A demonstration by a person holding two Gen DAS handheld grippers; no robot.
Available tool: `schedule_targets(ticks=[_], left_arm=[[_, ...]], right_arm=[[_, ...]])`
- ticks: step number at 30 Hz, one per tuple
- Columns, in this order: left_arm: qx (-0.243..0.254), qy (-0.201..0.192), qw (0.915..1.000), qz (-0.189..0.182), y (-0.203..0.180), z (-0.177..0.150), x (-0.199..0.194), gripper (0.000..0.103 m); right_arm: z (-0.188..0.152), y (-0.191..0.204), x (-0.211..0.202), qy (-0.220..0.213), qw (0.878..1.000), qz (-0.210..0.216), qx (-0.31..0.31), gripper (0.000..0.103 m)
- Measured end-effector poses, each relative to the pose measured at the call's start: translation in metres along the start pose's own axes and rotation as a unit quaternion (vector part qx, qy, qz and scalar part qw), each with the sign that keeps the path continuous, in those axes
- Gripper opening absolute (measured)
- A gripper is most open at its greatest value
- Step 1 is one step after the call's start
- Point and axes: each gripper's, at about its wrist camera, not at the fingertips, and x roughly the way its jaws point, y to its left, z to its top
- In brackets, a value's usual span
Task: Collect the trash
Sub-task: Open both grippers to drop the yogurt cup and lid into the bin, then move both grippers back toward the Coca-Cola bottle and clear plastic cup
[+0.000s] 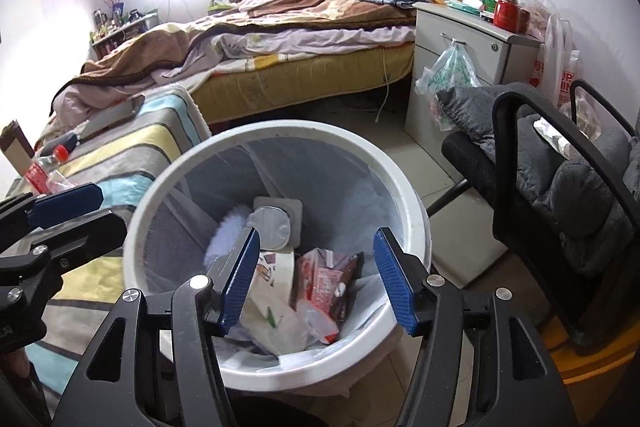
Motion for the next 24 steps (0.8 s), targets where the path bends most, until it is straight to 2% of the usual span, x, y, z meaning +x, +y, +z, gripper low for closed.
schedule_targets(ticks=[16,24], left_arm=[[-0.031,-0.032,0.9982,0.042,0.035,-0.012,-0.048,0.050],[-0.058,-0.047,0.9940,0.080,0.077,-0.025,-0.076,0.050]], right_arm=[[0.005,0.031,-0.020,-0.038,0.999,0.023,-0.012,0.061],[0.007,0.058,-0.022,-0.048,0.997,0.047,-0.026,0.061]])
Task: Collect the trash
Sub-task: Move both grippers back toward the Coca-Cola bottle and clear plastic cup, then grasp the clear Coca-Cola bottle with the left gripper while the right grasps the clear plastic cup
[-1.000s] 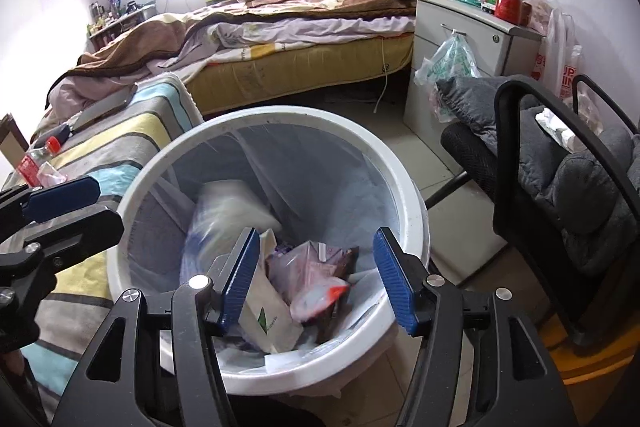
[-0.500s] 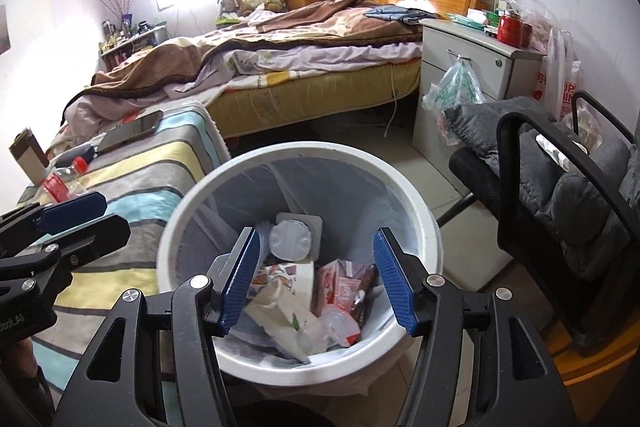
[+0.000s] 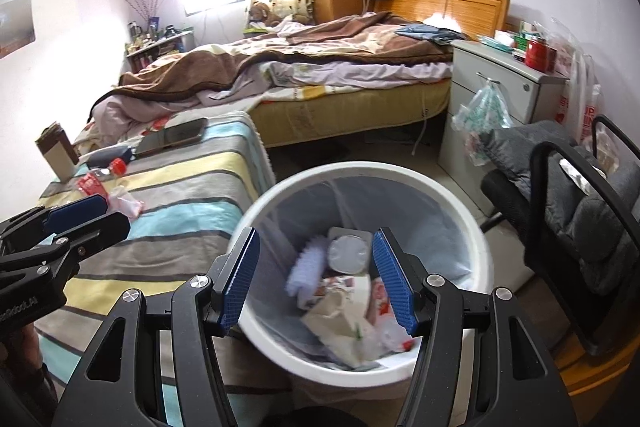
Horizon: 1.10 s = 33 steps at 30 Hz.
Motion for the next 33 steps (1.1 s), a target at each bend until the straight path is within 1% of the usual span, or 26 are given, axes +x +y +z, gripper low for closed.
schedule_targets(ticks=[8,10,13,19,22,26,28,30,33], left_arm=[[-0.031,-0.012,0.9981,0.052,0.054,-0.007,-0.022,0.050],[-0.039,-0.015,0.9974,0.059,0.067,-0.008,-0.026,0.050],[-0.048,-0.017,0.9956,0.078,0.089,-0.010,-0.034,0.057],[-0.075,-0.017,0.9912,0.108,0.135,-0.014,-0.042,0.058],[-0.083,-0.009,0.9889,0.123,0.156,-0.017,-0.041,0.058],[-0.097,0.002,0.9875,0.124,0.177,-0.021,-0.034,0.058],[-0.093,0.003,0.9875,0.127,0.182,-0.022,-0.031,0.058],[-0.087,0.010,0.9888,0.121,0.185,-0.021,-0.026,0.060],[-0.094,0.020,0.9891,0.112,0.191,-0.018,-0.015,0.061]], right_arm=[[0.000,0.032,0.007,0.003,0.999,0.029,-0.016,0.061],[0.001,0.039,0.009,0.005,0.999,0.037,-0.020,0.061],[0.002,0.053,0.012,0.008,0.998,0.052,-0.027,0.061],[0.004,0.081,0.021,0.016,0.996,0.079,-0.047,0.061],[0.004,0.094,0.029,0.023,0.993,0.106,-0.056,0.061],[0.002,0.113,0.041,0.035,0.989,0.124,-0.074,0.061],[0.002,0.122,0.046,0.041,0.988,0.129,-0.080,0.061],[0.002,0.130,0.051,0.046,0.986,0.133,-0.086,0.061],[0.003,0.139,0.059,0.053,0.984,0.140,-0.093,0.061]])
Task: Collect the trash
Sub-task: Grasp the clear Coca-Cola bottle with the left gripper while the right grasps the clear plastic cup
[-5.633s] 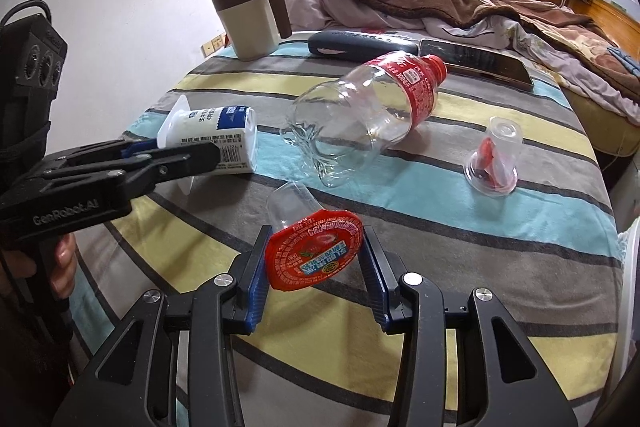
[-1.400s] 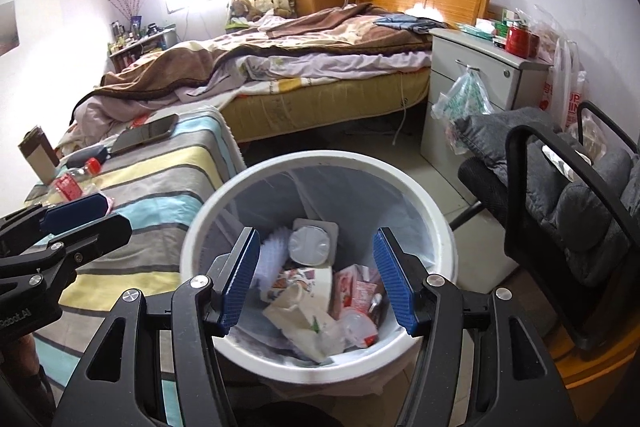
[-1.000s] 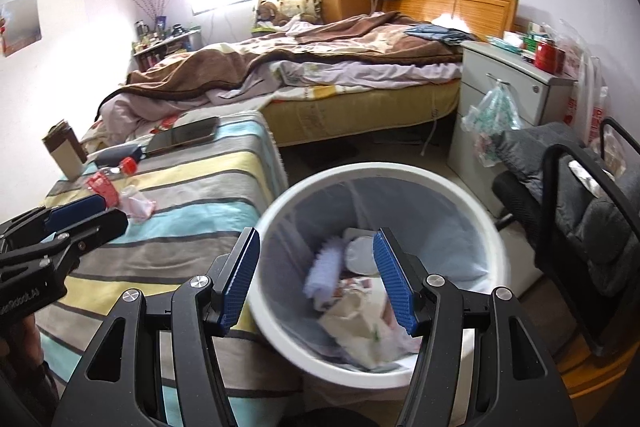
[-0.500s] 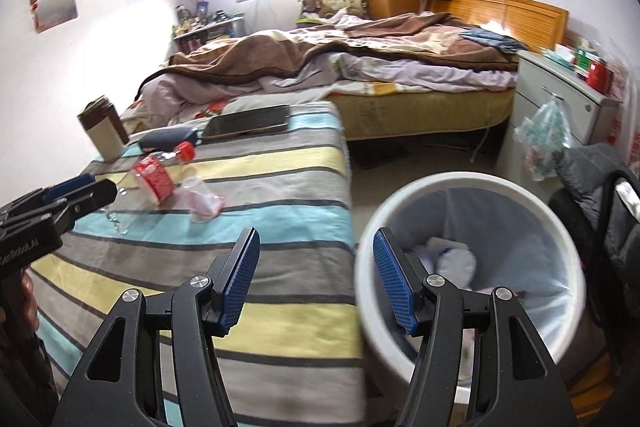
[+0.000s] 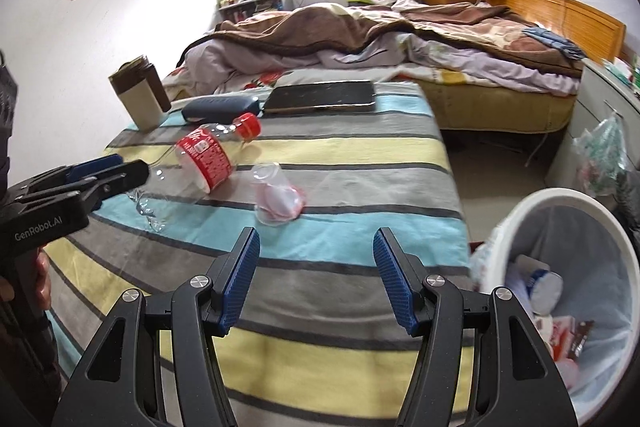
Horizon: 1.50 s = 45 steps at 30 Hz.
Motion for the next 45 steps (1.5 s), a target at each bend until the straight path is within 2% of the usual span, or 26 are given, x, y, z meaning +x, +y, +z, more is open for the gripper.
schedule_targets(ticks=[4,9,15,23,33,39,40,42,45], left_arm=[[0.009,0.015,0.9998,0.005,0.001,0.008,0.017,0.063],[0.021,0.060,0.9978,0.018,0.003,0.014,0.048,0.064],[0.030,0.091,0.9954,0.007,0.005,0.013,0.072,0.065],[-0.008,0.078,0.9964,-0.033,0.023,0.011,0.071,0.065],[-0.015,0.059,0.9980,-0.016,0.036,0.005,0.062,0.064],[-0.025,0.050,0.9984,-0.006,0.042,0.001,0.057,0.064],[-0.027,0.050,0.9984,-0.002,0.042,0.001,0.057,0.064],[-0.025,0.048,0.9985,0.001,0.042,0.000,0.056,0.064],[-0.023,0.047,0.9986,0.005,0.040,-0.002,0.055,0.064]], right_arm=[[0.004,0.006,0.013,0.013,1.000,0.004,-0.010,0.061],[0.005,0.004,0.021,0.023,1.000,0.006,-0.005,0.061],[0.009,0.006,0.027,0.026,1.000,0.006,-0.007,0.061],[0.016,0.016,0.041,0.033,0.999,0.007,-0.022,0.062],[0.023,0.028,0.057,0.041,0.998,0.002,-0.042,0.062],[0.026,0.025,0.063,0.044,0.999,0.006,-0.025,0.061],[0.026,0.026,0.064,0.043,0.999,0.006,-0.023,0.059],[0.026,0.027,0.064,0.042,0.999,0.006,-0.021,0.043],[0.026,0.030,0.066,0.042,0.999,0.005,-0.024,0.033]])
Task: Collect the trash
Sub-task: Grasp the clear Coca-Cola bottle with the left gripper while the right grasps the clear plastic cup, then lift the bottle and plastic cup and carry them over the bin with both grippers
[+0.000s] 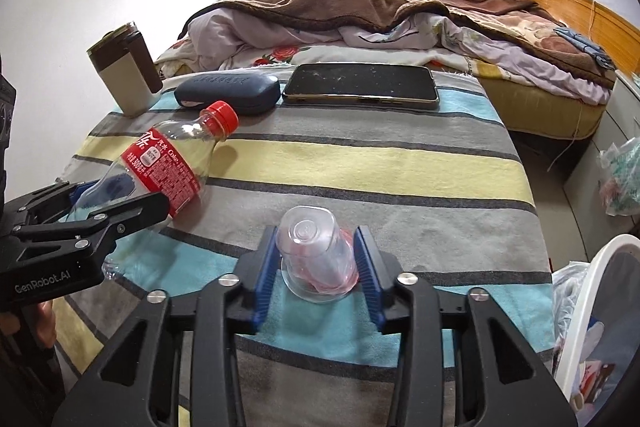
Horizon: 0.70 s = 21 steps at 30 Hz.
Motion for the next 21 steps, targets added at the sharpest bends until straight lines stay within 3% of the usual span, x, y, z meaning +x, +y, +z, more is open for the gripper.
schedule_targets(ticks=[18,21], left_arm=[[0.010,-0.001,0.9999,0.008,-0.015,-0.015,-0.020,0.064],[0.017,0.012,0.9997,-0.013,-0.017,-0.018,-0.019,0.064]], right_arm=[[-0.007,-0.003,-0.013,-0.014,1.000,0.008,0.013,0.033],[-0.009,-0.003,-0.018,-0.017,1.000,0.010,0.014,0.033]])
